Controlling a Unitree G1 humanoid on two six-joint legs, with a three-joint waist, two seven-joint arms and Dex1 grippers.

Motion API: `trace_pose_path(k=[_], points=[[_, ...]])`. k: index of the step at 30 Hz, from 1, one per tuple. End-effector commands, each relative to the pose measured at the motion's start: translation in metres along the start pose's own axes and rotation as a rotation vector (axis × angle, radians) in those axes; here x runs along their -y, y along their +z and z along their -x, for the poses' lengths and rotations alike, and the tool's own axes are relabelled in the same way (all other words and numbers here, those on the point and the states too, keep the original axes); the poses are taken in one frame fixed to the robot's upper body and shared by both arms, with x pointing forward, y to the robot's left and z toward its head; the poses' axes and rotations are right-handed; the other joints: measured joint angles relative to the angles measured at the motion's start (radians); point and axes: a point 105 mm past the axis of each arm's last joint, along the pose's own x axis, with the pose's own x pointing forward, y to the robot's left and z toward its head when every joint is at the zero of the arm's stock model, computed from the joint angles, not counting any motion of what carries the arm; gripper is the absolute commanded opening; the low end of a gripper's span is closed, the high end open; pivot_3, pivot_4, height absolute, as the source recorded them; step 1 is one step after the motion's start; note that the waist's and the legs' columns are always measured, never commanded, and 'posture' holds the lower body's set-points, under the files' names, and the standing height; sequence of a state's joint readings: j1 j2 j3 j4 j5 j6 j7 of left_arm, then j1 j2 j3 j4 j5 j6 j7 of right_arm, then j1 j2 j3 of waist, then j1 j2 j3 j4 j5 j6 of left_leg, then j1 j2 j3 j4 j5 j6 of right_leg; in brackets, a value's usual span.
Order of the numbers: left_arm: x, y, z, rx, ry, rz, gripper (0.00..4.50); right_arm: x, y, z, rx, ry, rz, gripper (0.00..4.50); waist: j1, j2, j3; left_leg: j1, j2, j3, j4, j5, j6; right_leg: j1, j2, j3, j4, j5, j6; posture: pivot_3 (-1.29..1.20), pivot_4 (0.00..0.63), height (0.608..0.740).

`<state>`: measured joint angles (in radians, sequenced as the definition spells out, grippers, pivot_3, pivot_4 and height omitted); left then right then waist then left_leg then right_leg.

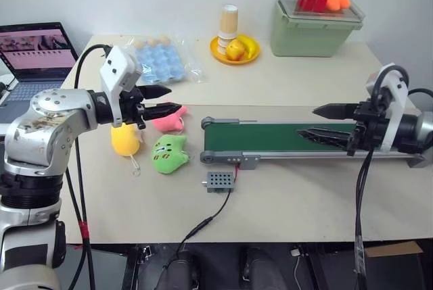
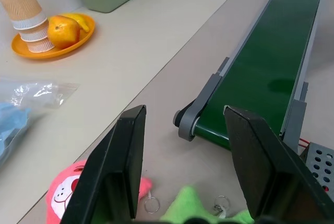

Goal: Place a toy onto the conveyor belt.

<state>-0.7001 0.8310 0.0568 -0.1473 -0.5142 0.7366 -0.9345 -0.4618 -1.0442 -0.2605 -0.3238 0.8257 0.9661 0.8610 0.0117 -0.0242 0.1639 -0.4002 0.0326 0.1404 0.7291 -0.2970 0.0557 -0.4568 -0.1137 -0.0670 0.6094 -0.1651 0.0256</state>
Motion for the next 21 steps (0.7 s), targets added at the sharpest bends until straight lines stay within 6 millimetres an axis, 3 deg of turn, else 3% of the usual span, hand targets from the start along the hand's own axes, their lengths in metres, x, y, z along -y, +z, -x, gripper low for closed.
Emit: trace_pose_path(k=[1, 4, 7, 11, 16, 21], points=[[-0.003, 0.013, 0.006, 0.04, 0.034, -0.024, 2.51, 0.002, 0.02, 0.003, 0.061, -0.02, 0.06, 4.44, 0.0, 0.0, 0.0, 0.0, 0.0, 0.0, 0.0, 0.0, 0.0, 0.0, 0.0, 0.0, 0.0, 0.0, 0.0, 0.0, 0.15, 0.734], [-0.019, 0.008, 0.013, 0.018, 0.118, 0.029, 2.51, 0.003, 0.027, -0.004, 0.074, -0.018, 0.09, 4.44, -0.004, 0.0, 0.0, 0.0, 0.0, 0.0, 0.0, 0.0, 0.0, 0.0, 0.0, 0.001, 0.0, 0.0, 0.0, 0.0, 0.15, 0.734], [-0.046, -0.014, 0.024, -0.104, 0.279, 0.075, 2.51, 0.008, 0.034, -0.006, 0.086, -0.037, 0.112, 4.44, -0.005, 0.0, 0.0, 0.001, 0.0, 0.0, 0.0, 0.0, 0.0, 0.0, 0.001, 0.0, 0.0, 0.0, 0.0, 0.0, 0.15, 0.734], [-0.084, -0.047, 0.036, -0.23, 0.585, 0.288, 2.51, 0.006, 0.037, -0.009, 0.091, -0.032, 0.121, 4.44, -0.002, 0.0, 0.0, 0.0, 0.0, 0.0, 0.0, 0.0, 0.0, 0.0, 0.0, 0.0, 0.001, 0.0, 0.0, 0.0, 0.15, 0.734], [-0.096, -0.055, 0.034, -0.221, 0.749, 0.478, 2.51, 0.007, 0.03, -0.008, 0.083, -0.045, 0.114, 4.44, 0.007, -0.001, 0.0, -0.004, -0.001, -0.002, 0.001, 0.0, 0.001, 0.0, 0.0, -0.002, 0.0, 0.002, 0.003, 0.0, 0.15, 0.734], [-0.097, -0.065, 0.023, -0.245, 0.815, 0.566, 2.51, 0.008, 0.029, -0.003, 0.089, -0.067, 0.115, 4.44, 0.001, -0.001, 0.001, -0.005, -0.001, -0.001, 0.001, -0.001, 0.001, 0.0, 0.0, -0.002, 0.0, 0.002, 0.003, 0.0, 0.15, 0.734]])
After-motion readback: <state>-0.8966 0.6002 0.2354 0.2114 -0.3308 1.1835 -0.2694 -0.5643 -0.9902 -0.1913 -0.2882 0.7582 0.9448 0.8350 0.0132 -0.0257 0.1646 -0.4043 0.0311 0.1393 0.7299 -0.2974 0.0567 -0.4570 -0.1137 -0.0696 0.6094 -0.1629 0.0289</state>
